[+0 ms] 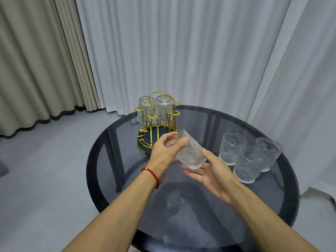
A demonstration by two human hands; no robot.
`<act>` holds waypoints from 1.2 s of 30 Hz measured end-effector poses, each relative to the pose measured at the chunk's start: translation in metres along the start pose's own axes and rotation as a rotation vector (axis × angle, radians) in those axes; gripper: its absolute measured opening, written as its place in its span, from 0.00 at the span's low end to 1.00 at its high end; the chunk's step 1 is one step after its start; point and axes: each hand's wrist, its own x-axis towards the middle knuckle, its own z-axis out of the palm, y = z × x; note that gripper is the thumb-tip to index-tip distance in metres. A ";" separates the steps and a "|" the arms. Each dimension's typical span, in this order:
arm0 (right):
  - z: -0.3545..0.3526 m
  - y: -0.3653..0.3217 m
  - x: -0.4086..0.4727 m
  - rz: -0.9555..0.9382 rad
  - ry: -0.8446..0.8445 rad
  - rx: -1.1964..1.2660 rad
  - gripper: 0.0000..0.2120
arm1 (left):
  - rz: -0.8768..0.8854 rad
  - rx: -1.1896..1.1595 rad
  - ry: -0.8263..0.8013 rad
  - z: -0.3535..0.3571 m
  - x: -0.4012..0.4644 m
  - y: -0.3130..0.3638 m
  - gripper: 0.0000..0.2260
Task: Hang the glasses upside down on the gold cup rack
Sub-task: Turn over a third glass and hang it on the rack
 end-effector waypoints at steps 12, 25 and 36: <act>-0.003 -0.093 0.070 -0.564 0.440 -0.578 0.31 | 0.350 1.251 0.022 -0.070 0.035 -0.047 0.18; 0.051 -0.153 0.152 -0.641 0.312 -0.976 0.36 | 0.317 1.185 0.009 -0.079 0.046 -0.049 0.18; 0.063 -0.149 0.182 -0.501 0.039 -1.290 0.33 | 0.296 1.158 0.005 -0.080 0.046 -0.048 0.19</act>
